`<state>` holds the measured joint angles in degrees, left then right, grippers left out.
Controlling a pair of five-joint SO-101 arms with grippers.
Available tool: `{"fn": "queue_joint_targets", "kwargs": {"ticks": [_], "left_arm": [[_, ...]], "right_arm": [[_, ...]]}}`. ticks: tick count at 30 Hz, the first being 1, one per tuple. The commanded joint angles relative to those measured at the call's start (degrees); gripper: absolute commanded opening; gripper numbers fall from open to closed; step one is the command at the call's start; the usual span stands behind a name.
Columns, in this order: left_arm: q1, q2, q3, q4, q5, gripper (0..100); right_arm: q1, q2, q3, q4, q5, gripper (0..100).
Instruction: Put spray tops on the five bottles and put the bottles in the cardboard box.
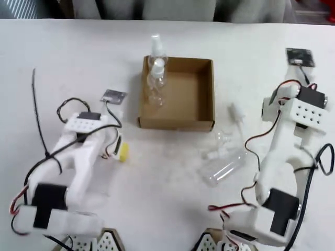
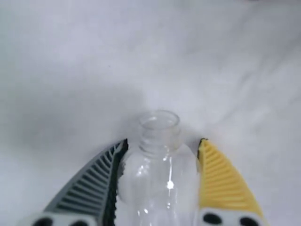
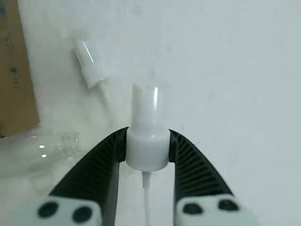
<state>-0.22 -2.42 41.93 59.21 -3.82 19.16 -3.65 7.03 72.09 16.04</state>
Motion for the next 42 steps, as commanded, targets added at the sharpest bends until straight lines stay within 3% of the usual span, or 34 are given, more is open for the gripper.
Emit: {"fn": "queue_joint_targets", "kwargs": {"ticks": [1,13,18,25,27,30,35,42], "left_arm": [[-1.19,-10.33,2.81,-3.69,0.00,3],[0.92,-32.84,5.45,-4.92,0.00,4],[6.99,-43.65,8.88,-6.86,0.00,4],[17.80,-59.38,16.35,-19.52,0.00,4],[20.70,-63.87,19.69,-23.56,0.09,4],[23.43,-71.60,25.93,-27.87,0.18,4],[25.27,-85.93,36.13,-29.98,0.79,3],[25.01,-103.60,46.33,-30.07,16.00,3]], "right_arm": [[-3.47,-6.20,-2.29,2.33,-6.42,1.7],[-16.40,-23.96,-2.29,0.84,-6.77,1.8],[-22.55,-33.54,-2.20,-2.07,-6.77,1.8],[-26.33,-40.92,-2.29,-17.80,-6.95,1.8],[-26.33,-42.59,-2.29,-21.58,-10.02,1.8],[-26.24,-44.79,-2.29,-26.07,-20.31,1.8],[-26.86,-47.78,-2.29,-27.47,-29.80,1.8],[-36.62,-47.87,-2.29,-27.47,-34.20,1.8]]}}
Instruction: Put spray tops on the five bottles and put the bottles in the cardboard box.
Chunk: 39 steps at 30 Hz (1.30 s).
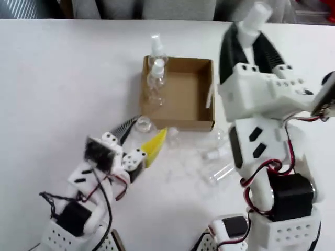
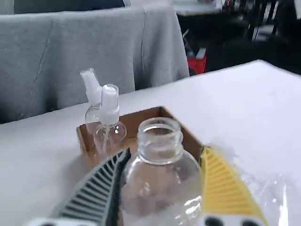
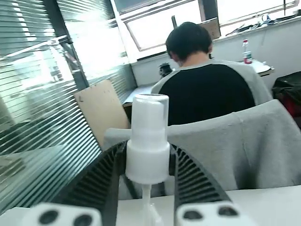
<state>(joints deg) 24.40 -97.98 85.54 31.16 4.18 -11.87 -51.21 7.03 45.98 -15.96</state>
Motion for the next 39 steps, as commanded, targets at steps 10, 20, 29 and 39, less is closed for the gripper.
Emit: {"fn": "queue_joint_targets", "kwargs": {"ticks": [10,20,29,39], "left_arm": [[0.04,-6.55,3.87,-1.76,6.24,3],[-2.59,-6.55,5.89,-2.11,3.52,3],[-2.68,-6.46,11.43,-9.32,-2.90,3],[-2.68,-6.46,11.43,-9.23,-2.99,3]], "right_arm": [[-18.59,-0.48,11.78,-23.52,1.05,1.7],[-23.78,-0.84,23.74,-34.77,8.97,1.6],[-26.24,-0.92,27.60,-35.03,8.97,1.6],[-27.30,-8.31,35.25,-35.12,8.97,1.6]]}}
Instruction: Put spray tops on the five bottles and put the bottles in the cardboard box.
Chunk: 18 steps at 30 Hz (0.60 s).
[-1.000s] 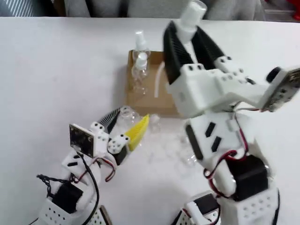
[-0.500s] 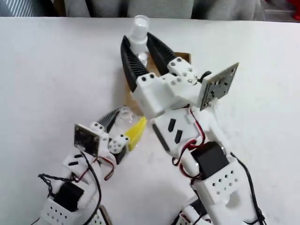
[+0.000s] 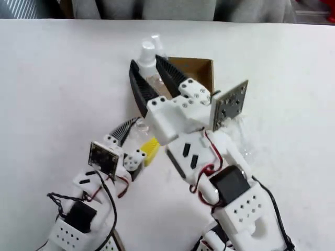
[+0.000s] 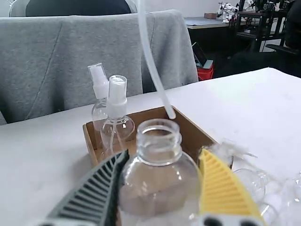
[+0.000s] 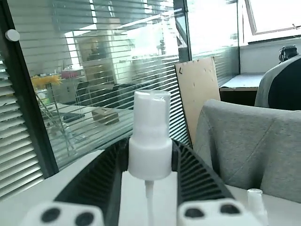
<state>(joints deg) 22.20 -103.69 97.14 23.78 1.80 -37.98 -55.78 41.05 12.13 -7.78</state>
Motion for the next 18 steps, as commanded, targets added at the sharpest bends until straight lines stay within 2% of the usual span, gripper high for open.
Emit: {"fn": "queue_joint_targets", "kwargs": {"ticks": [1,8,18], "left_arm": [[-0.48,-0.75,-0.18,-1.85,-0.62,3],[-0.40,-0.75,-0.18,-0.53,-0.70,3],[-0.48,-0.75,-0.18,-0.35,-0.70,3]], "right_arm": [[-1.27,-4.26,1.93,-1.27,0.79,1.6],[-1.36,-5.14,0.97,-5.05,1.14,1.6],[-1.45,-4.79,0.62,-4.88,0.70,1.6]]}}
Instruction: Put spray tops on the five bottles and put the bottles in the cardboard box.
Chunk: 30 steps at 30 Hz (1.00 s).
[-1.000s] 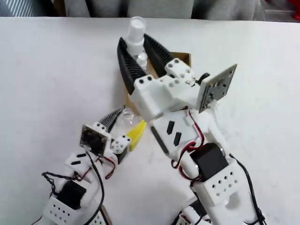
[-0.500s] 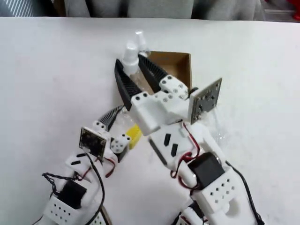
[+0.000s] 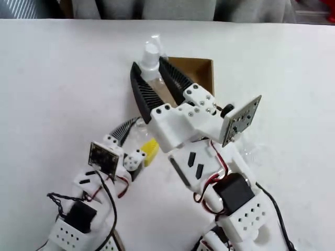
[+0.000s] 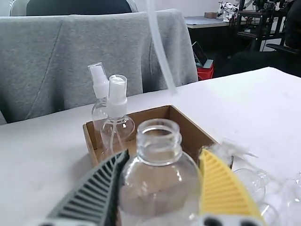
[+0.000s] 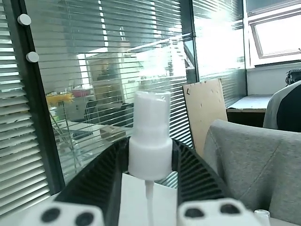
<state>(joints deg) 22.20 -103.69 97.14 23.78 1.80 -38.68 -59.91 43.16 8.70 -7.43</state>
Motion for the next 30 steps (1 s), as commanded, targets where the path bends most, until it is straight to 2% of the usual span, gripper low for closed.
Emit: {"fn": "queue_joint_targets", "kwargs": {"ticks": [1,7,12,25,30], "left_arm": [[-0.48,-0.75,-0.18,-0.35,-0.70,3],[-0.48,-0.75,-0.18,-0.35,-0.70,3],[-0.48,-0.75,-0.18,-0.35,-0.70,3],[-0.48,-0.75,-0.18,-0.35,-0.70,3],[-0.48,-0.75,-0.18,-0.35,-0.70,3]], "right_arm": [[-0.84,-0.66,-1.14,-1.45,0.35,1.6],[-3.03,-0.66,0.79,-2.51,0.35,1.6],[-2.95,-0.92,4.40,-5.93,0.35,1.6],[-0.40,-1.36,11.78,-5.93,0.35,1.6],[-0.84,-5.76,17.76,-6.02,0.35,1.6]]}}
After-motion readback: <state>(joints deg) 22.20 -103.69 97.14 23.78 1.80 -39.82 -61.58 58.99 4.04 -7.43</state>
